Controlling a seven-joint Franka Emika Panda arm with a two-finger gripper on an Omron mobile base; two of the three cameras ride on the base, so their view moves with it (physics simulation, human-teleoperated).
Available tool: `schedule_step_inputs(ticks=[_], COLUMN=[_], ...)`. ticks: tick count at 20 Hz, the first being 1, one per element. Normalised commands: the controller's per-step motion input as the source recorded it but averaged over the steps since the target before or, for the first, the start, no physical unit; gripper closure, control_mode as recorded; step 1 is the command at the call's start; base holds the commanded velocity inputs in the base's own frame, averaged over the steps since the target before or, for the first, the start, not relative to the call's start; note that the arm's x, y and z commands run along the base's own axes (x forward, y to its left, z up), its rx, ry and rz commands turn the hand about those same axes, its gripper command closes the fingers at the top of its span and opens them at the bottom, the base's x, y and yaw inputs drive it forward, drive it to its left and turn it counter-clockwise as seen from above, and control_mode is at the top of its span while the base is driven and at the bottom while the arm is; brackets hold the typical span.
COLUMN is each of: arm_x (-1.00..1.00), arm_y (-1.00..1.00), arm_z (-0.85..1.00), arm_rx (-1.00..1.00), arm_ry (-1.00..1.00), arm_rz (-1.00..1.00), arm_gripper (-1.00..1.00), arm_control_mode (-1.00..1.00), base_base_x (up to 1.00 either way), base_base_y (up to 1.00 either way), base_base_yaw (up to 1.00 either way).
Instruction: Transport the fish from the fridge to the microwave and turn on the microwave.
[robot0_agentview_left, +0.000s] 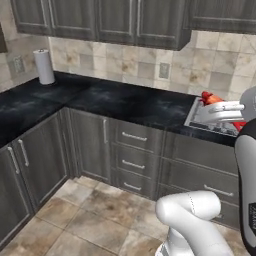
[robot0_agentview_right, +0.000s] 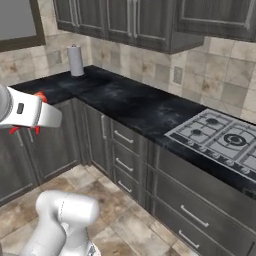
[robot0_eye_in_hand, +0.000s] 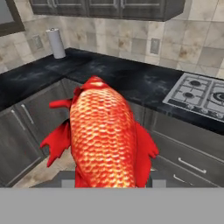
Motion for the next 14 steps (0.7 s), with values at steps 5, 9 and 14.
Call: schedule_step_inputs(ticks=[5,9,14], arm_x=[0.00,0.00,0.00], arm_y=[0.00,0.00,0.00], arm_z=[0.00,0.00,0.00], arm_rx=[0.00,0.00,0.00], arm_ry=[0.00,0.00,0.00], arm_rz=[0.00,0.00,0.00], arm_gripper=[1.00,1.00,1.00], arm_control_mode=[1.00,1.00,1.00], base_base_x=[-0.02,0.00,0.00], base_base_y=[0.00,-0.01,0.00], base_base_yaw=[-0.24,-0.21,-0.16])
